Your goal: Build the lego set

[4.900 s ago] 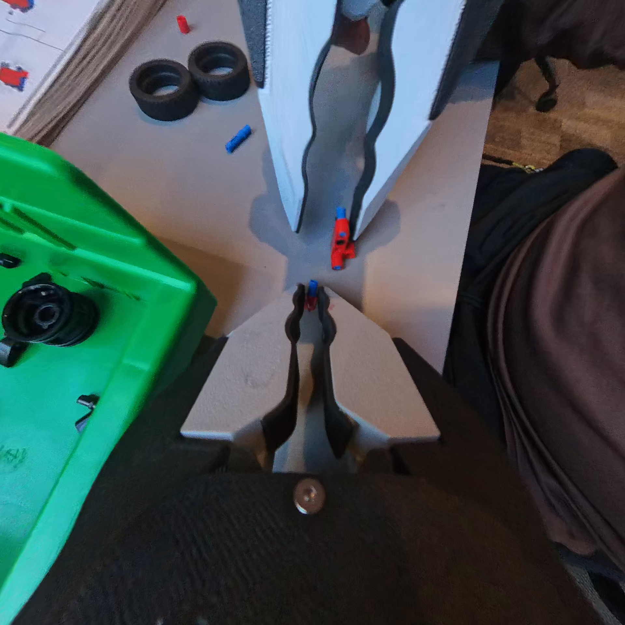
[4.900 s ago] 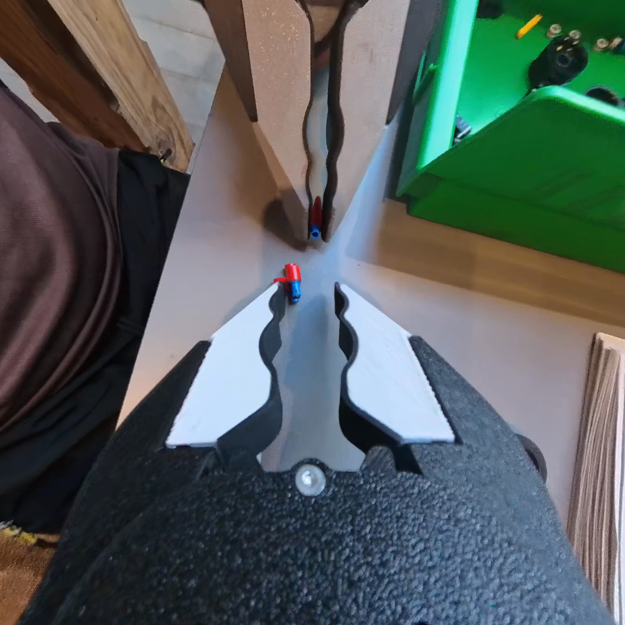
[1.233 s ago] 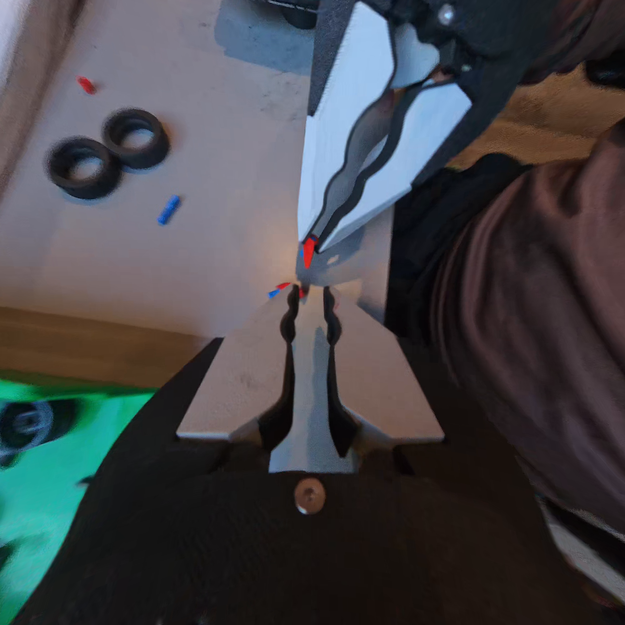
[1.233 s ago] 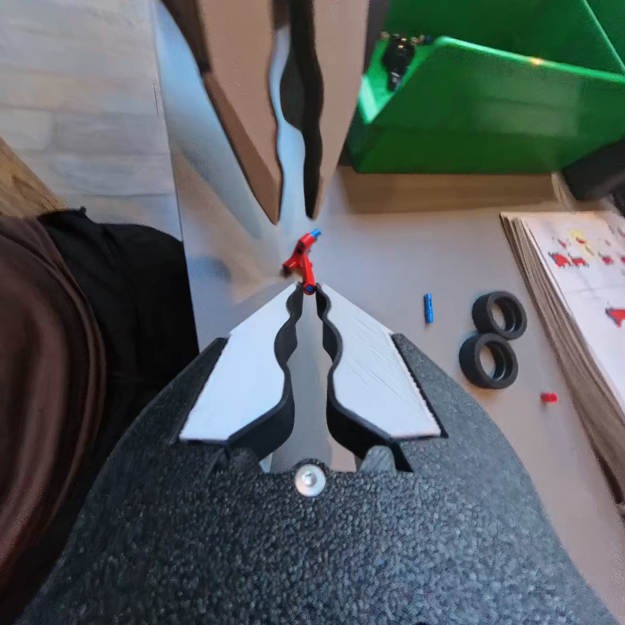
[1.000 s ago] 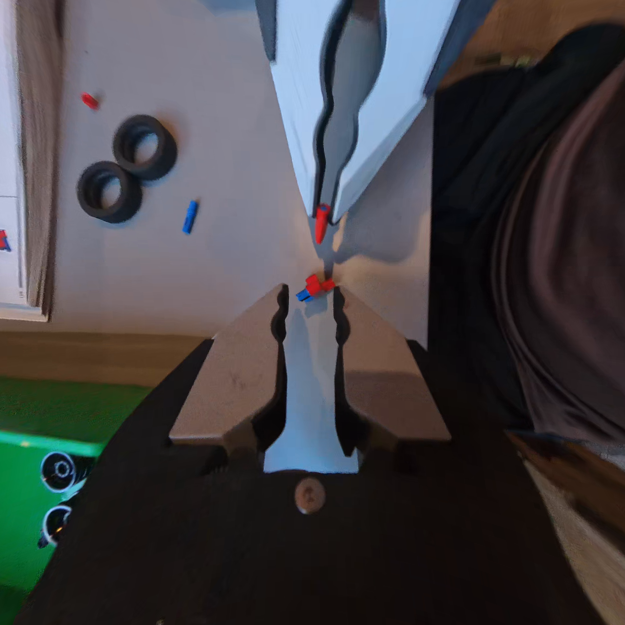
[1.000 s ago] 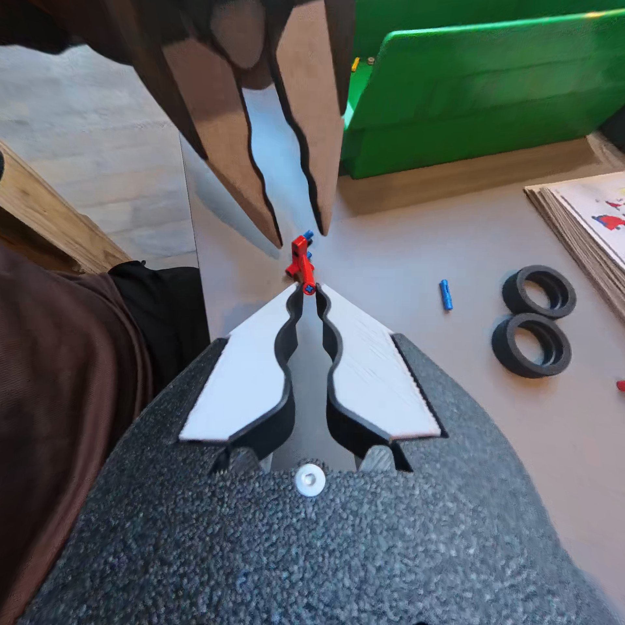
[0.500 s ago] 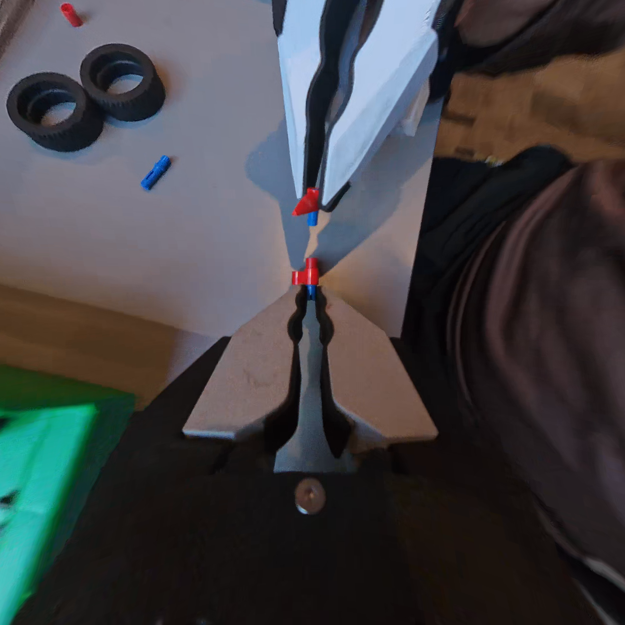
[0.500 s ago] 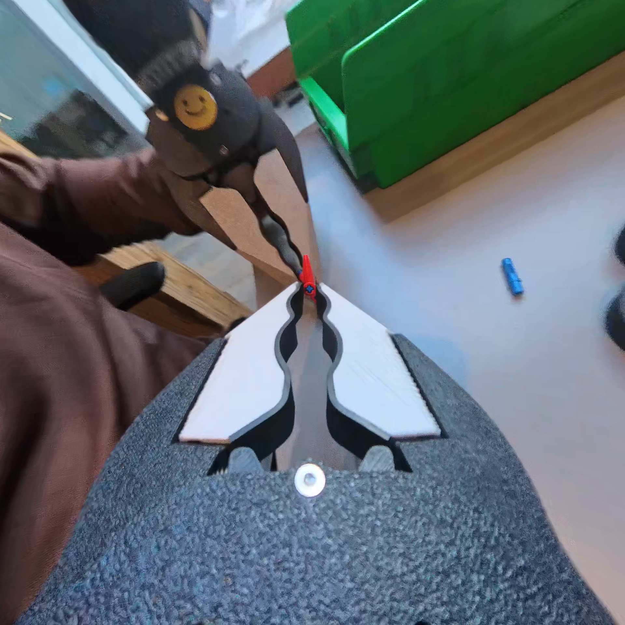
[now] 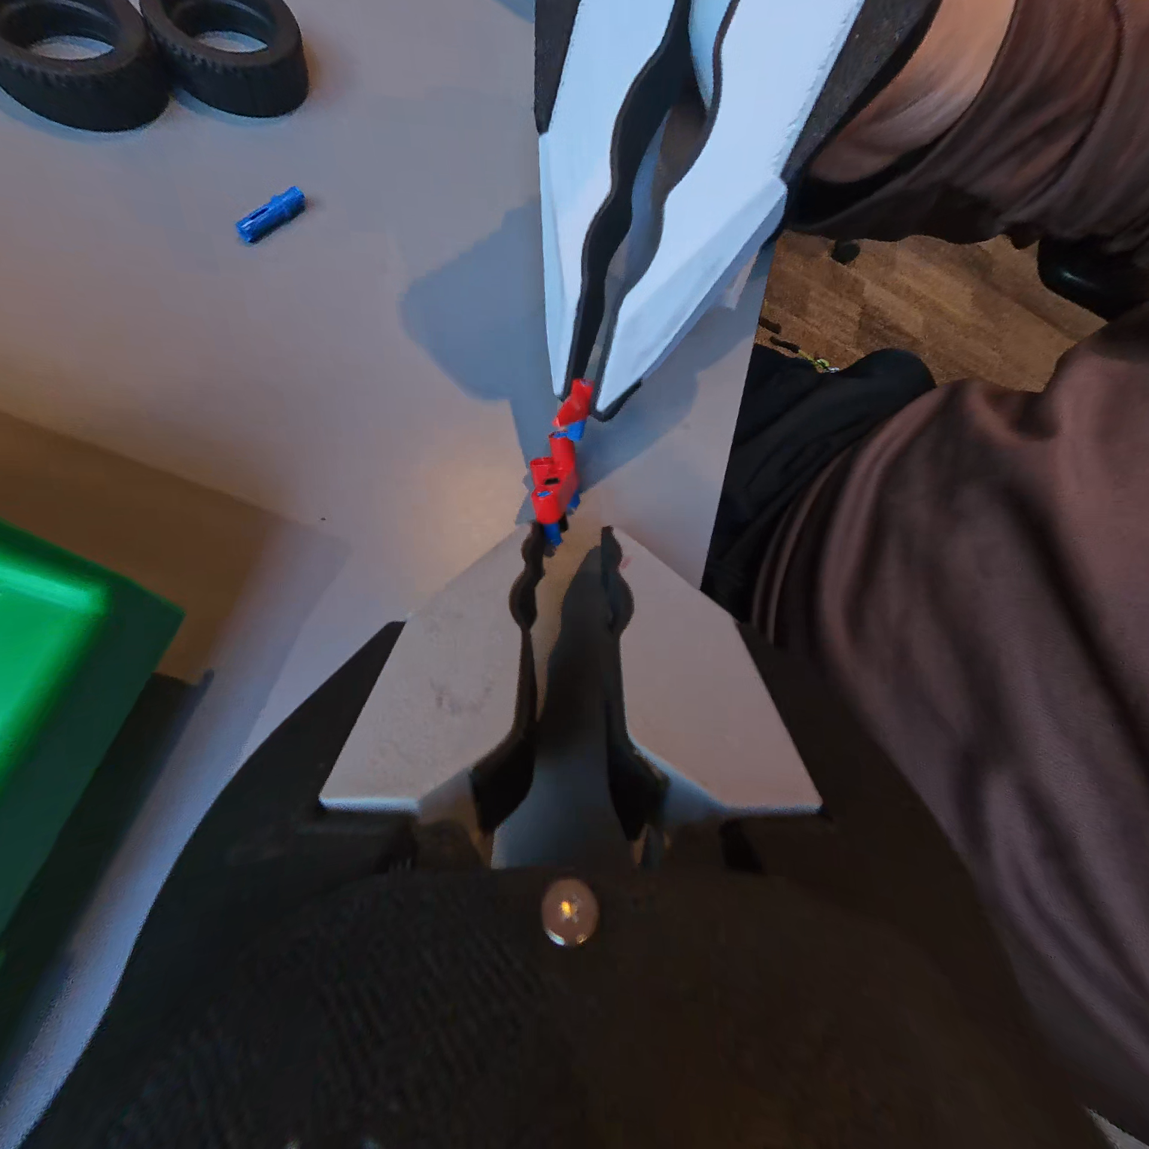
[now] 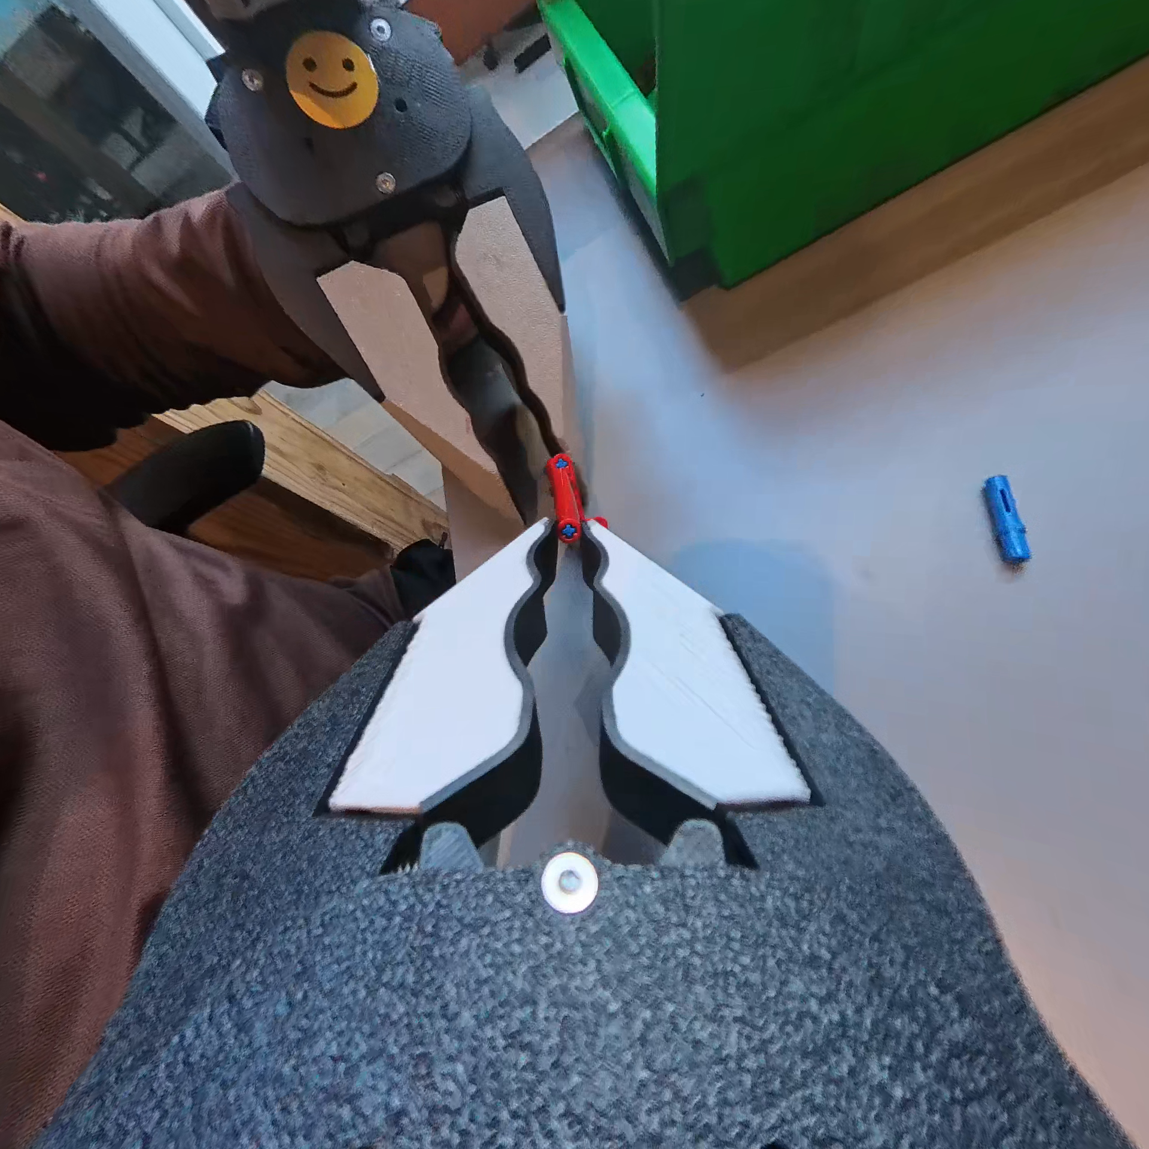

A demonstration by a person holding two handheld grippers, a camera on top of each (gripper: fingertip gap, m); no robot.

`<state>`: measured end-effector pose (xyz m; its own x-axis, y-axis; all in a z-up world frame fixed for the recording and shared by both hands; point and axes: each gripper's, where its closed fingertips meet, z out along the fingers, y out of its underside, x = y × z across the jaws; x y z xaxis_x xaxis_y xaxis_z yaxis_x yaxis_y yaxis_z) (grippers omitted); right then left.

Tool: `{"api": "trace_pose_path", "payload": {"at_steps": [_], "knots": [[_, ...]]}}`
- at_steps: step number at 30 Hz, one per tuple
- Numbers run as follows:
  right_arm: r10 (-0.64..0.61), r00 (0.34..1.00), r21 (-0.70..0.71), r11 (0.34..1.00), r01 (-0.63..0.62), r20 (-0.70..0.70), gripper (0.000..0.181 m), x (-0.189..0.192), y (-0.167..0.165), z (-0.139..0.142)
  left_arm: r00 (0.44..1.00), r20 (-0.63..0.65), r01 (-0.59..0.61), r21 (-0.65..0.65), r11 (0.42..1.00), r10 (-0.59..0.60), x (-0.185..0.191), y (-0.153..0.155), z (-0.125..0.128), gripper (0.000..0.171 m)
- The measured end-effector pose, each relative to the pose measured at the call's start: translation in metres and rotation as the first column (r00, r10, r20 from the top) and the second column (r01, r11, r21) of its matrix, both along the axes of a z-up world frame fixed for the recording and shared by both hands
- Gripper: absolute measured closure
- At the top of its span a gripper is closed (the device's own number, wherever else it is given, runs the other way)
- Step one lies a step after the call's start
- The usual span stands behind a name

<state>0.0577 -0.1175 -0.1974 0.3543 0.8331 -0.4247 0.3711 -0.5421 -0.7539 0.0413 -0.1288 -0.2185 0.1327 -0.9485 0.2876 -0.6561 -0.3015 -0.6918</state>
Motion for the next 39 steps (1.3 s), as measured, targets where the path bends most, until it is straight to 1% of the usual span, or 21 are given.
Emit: {"api": "trace_pose_path", "payload": {"at_steps": [3, 4, 6, 8, 13, 14, 19, 23, 25, 28, 30, 32, 35, 37, 39], "knots": [[0.005, 1.0, -0.03, 1.0, -0.005, 0.018, 0.176, -0.001, 0.0, -0.005, 1.0, 0.016, -0.02, -0.022, 1.0, 0.02, 0.004, 0.004, 0.002, 0.147], [0.006, 1.0, -0.036, 0.999, -0.006, 0.021, 0.176, -0.001, 0.0, -0.006, 1.0, 0.025, -0.018, -0.029, 0.999, 0.019, 0.006, 0.005, 0.003, 0.148], [0.009, 1.0, -0.035, 0.999, -0.008, 0.025, 0.176, -0.001, 0.0, -0.006, 0.999, 0.043, 0.002, -0.03, 1.0, -0.001, 0.01, 0.005, 0.005, 0.158], [0.02, 1.0, -0.016, 1.0, -0.02, 0.009, 0.176, -0.001, -0.001, -0.003, 0.999, 0.042, 0.002, -0.01, 1.0, -0.001, 0.011, 0.008, 0.005, 0.165], [0.002, 0.994, 0.014, 1.0, 0.0, -0.114, 0.176, 0.002, 0.01, 0.018, 0.999, 0.04, -0.006, -0.007, 1.0, 0.006, 0.009, 0.008, 0.005, 0.165], [0.008, 0.994, 0.025, 1.0, -0.005, -0.108, 0.176, 0.001, 0.012, 0.019, 0.999, 0.041, 0.001, 0.001, 1.0, -0.001, 0.01, 0.007, 0.005, 0.165], [0.065, 0.998, 0.068, 0.996, -0.065, 0.008, 0.176, -0.008, 0.011, 0.005, 0.998, 0.041, 0.038, 0.06, 0.997, -0.04, 0.015, 0.007, 0.005, 0.165], [0.061, 0.994, 0.09, 0.994, -0.069, 0.09, 0.176, -0.003, 0.009, -0.006, 0.998, 0.033, 0.054, 0.073, 0.996, -0.057, 0.016, 0.005, 0.004, 0.164], [0.06, 0.995, 0.087, 0.994, -0.067, 0.08, 0.176, -0.002, 0.006, -0.005, 0.999, -0.001, 0.046, 0.077, 0.996, -0.046, 0.013, 0.006, -0.001, 0.16], [0.062, 0.995, 0.067, 0.995, -0.067, 0.08, 0.176, 0.0, 0.004, -0.006, 1.0, -0.009, 0.024, 0.084, 0.996, -0.024, 0.01, 0.005, -0.002, 0.159], [0.065, 0.995, 0.063, 0.996, -0.07, 0.079, 0.176, 0.0, 0.002, -0.006, 1.0, -0.004, -0.015, 0.058, 0.998, 0.016, 0.008, 0.005, -0.002, 0.159], [0.074, 0.996, 0.043, 0.996, -0.077, 0.059, 0.176, 0.0, -0.001, -0.005, 1.0, 0.006, -0.031, 0.013, 0.999, 0.031, 0.009, 0.003, -0.001, 0.16], [0.084, 0.996, -0.04, 0.996, -0.085, -0.015, 0.176, -0.001, -0.005, 0.001, 1.0, 0.019, -0.021, -0.034, 0.999, 0.022, 0.011, -0.001, 0.0, 0.161], [0.094, 0.994, -0.074, 0.992, -0.098, -0.053, 0.176, 0.0, -0.008, 0.004, 0.997, 0.078, -0.002, -0.041, 0.999, 0.005, 0.016, -0.003, 0.01, 0.167], [0.102, 0.995, -0.056, 0.993, -0.102, -0.001, 0.176, 0.004, -0.009, -0.002, 0.995, 0.099, 0.006, -0.06, 0.998, 0.0, 0.018, -0.001, 0.015, 0.167]]}}
